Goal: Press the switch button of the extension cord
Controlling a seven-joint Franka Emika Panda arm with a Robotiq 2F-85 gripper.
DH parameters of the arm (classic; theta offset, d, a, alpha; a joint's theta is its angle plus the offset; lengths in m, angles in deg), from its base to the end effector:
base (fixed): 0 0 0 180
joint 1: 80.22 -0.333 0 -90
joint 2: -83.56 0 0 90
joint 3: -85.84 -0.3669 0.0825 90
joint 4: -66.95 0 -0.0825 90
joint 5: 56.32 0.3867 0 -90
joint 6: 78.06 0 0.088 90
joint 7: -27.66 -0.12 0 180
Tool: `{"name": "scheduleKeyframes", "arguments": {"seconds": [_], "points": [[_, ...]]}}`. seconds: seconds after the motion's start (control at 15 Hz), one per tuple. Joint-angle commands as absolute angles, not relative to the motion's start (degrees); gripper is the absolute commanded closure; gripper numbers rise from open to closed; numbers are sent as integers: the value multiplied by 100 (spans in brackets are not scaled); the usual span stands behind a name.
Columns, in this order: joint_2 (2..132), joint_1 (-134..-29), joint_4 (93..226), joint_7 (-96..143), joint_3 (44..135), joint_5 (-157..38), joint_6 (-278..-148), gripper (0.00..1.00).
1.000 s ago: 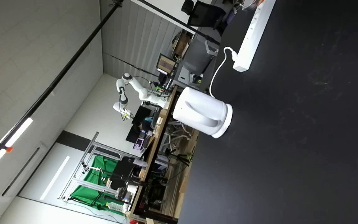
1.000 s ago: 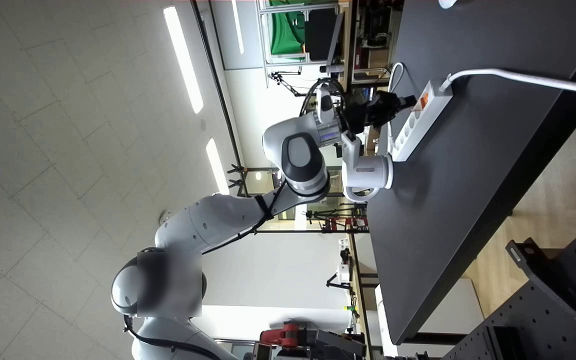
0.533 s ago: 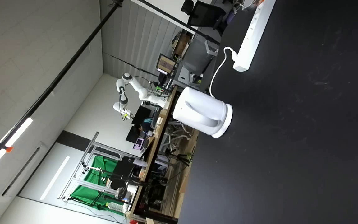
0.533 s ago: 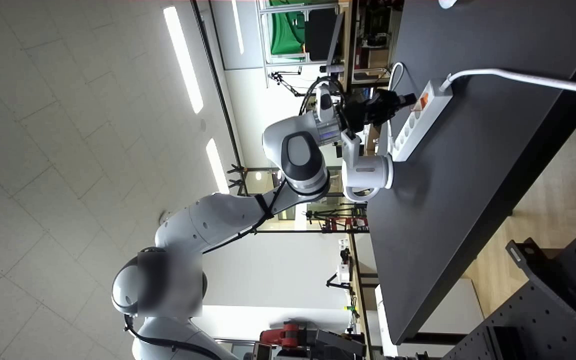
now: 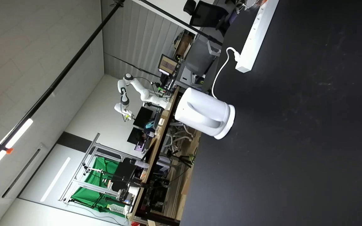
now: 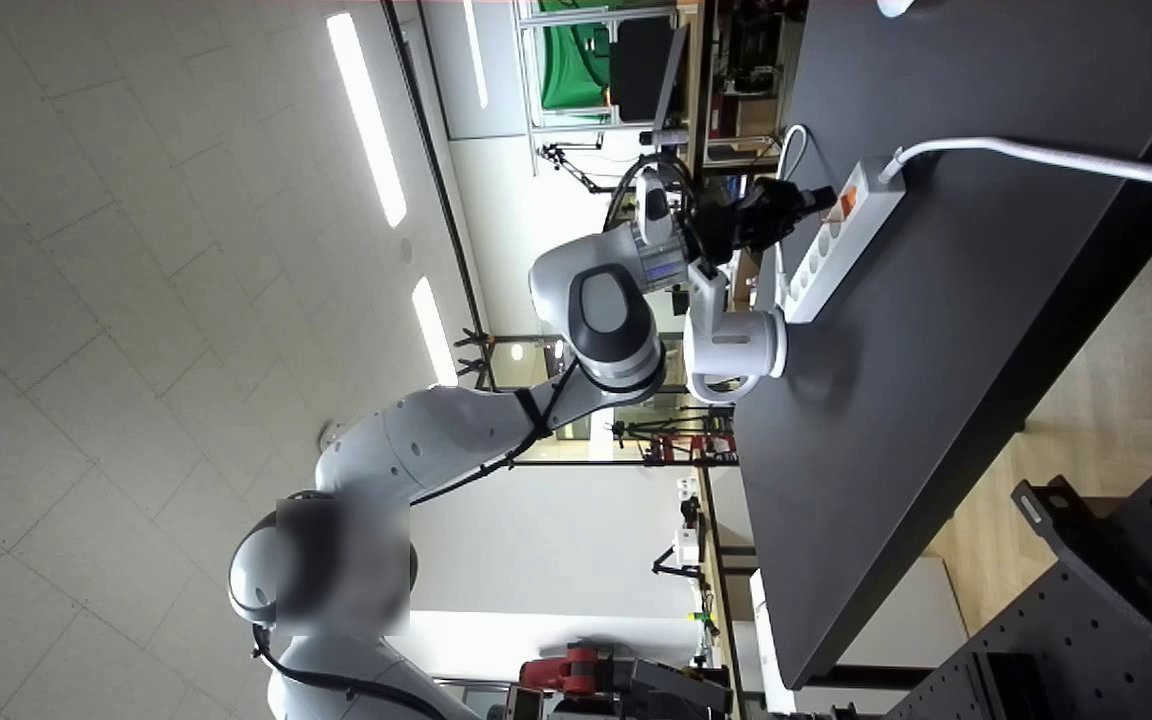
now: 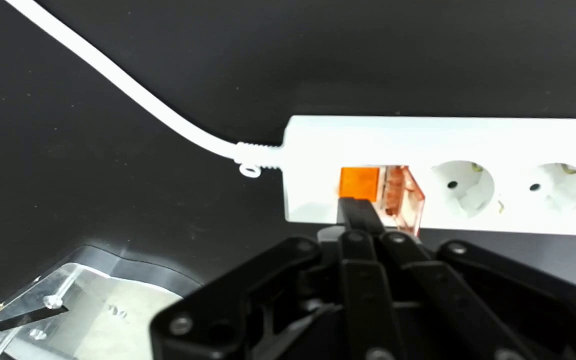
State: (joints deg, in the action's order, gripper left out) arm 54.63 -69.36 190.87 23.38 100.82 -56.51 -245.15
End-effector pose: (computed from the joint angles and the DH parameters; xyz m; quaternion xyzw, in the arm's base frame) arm 0.5570 -0.2635 0.2229 0.9617 -0.2326 0.1181 0.0842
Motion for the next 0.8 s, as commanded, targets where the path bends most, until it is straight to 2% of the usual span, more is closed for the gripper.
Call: {"name": "scheduleKeyframes", "arguments": {"seconds": [0.0, 0.73], "points": [[5382, -6866, 19067, 2374, 10009, -5605, -24708, 100], [5151, -6838, 19028, 2373, 9965, -5562, -24781, 100]]}}
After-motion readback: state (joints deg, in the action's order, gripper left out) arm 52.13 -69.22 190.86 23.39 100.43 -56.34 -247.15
